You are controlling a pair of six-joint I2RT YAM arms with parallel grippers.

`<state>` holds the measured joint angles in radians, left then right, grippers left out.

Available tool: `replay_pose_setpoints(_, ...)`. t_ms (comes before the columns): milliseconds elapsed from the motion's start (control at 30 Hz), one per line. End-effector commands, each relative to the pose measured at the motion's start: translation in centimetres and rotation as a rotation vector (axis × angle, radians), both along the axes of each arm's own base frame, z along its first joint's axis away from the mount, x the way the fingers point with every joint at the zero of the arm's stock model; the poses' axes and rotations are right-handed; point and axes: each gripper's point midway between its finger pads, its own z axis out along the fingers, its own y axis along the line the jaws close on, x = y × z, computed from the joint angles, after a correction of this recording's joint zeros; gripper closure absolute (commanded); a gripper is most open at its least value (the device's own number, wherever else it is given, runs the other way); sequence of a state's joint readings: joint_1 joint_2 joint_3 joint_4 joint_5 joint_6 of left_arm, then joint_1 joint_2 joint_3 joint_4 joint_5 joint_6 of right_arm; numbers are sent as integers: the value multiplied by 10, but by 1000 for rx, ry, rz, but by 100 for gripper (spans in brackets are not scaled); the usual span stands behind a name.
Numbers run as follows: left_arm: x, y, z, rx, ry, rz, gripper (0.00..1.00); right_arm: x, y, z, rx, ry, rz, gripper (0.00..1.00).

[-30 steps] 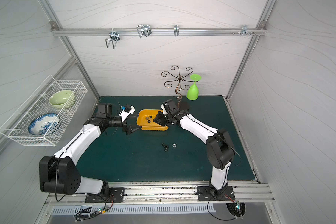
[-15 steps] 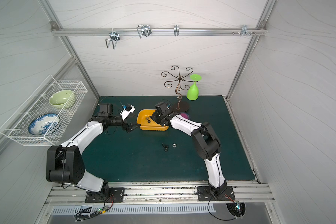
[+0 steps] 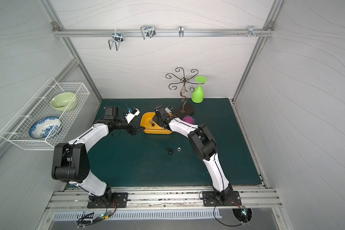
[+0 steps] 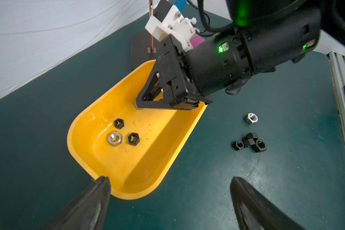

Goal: Put the nuts on the desktop into the storage box
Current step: Place the nut in the storage box.

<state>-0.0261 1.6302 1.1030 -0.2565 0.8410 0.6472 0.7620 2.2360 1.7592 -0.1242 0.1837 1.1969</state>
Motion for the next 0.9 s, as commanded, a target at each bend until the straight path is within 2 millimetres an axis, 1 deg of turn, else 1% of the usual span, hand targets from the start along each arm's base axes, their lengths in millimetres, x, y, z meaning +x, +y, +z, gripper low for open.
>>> replay_pose_setpoints(0,22,3,15,-7,-69,32,2,7,2,-5,-6,4,-40,100)
replay_pose_setpoints(167,31,5,7,-2,-62,43,2,10,9,-14,11,20,-44,100)
replay_pose_setpoints(300,38,5,2,-1,-46,49,2,15,9,-22,-2,28,-58,100)
replay_pose_setpoints(500,45,5,-2,-6,-25,59,2,29,8,-39,-19,48,-84,100)
replay_pose_setpoints(700,47,6,-7,3,-12,66,2,38,7,-55,-29,67,-111,100)
replay_pose_setpoints(767,47,6,-8,4,-9,67,2,41,7,-57,-29,57,-116,100)
replay_pose_setpoints(867,47,7,-9,7,-10,63,2,45,4,-64,-27,69,-126,100)
